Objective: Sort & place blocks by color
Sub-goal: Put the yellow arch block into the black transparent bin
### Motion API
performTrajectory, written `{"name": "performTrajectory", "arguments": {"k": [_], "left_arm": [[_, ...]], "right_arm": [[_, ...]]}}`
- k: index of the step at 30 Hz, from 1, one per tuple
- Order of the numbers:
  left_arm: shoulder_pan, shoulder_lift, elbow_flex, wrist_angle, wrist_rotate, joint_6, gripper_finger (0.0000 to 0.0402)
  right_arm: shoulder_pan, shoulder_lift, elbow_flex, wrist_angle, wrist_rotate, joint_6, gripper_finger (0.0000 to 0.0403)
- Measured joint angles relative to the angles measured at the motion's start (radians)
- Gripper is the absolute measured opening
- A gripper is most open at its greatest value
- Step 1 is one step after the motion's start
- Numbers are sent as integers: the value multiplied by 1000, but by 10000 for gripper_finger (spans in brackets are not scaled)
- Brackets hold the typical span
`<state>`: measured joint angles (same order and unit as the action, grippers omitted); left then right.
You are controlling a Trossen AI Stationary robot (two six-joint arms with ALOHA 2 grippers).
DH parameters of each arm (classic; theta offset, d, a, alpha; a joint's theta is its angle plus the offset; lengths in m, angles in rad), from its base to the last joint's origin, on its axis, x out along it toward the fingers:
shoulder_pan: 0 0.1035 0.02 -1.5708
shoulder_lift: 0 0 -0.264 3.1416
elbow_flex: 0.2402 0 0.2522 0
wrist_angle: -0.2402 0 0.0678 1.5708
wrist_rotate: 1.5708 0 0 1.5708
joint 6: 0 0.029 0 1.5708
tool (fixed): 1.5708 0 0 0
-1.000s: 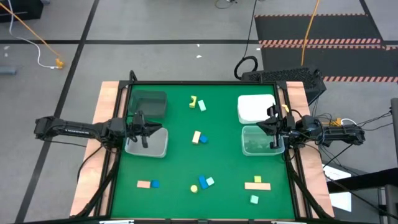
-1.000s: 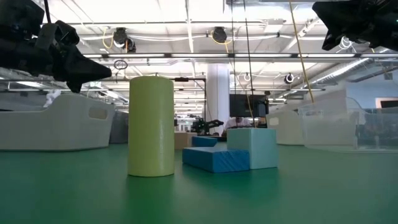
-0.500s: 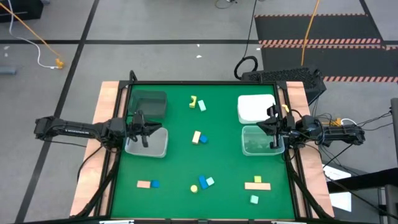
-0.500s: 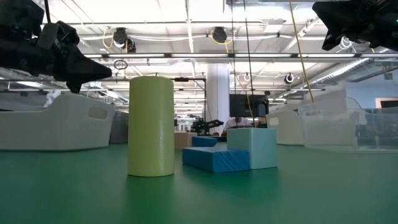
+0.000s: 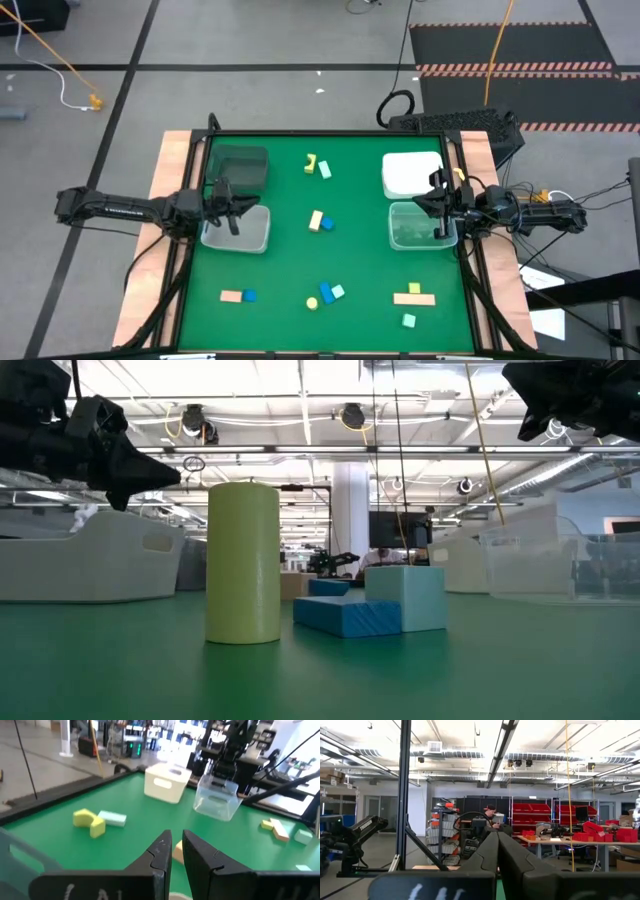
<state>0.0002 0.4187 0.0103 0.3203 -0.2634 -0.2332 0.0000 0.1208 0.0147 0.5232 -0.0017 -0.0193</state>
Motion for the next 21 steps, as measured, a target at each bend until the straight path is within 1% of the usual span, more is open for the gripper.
{"name": "performTrajectory", "arguments": {"k": [6, 10, 14, 16, 21], "left_arm": [[-1, 0, 0, 52, 2, -41, 49], [-1, 0, 2, 51, 27, -41, 49], [-2, 0, 32, 45, 45, -20, 49], [-2, 0, 51, 31, 53, 5, 49], [-2, 5, 122, -79, 55, 63, 49]], "right_arm": [[0, 0, 0, 0, 0, 0, 0], [0, 0, 0, 0, 0, 0, 0], [0, 0, 0, 0, 0, 0, 0], [0, 0, 0, 0, 0, 0, 0], [0, 0, 0, 0, 0, 0, 0]]}}
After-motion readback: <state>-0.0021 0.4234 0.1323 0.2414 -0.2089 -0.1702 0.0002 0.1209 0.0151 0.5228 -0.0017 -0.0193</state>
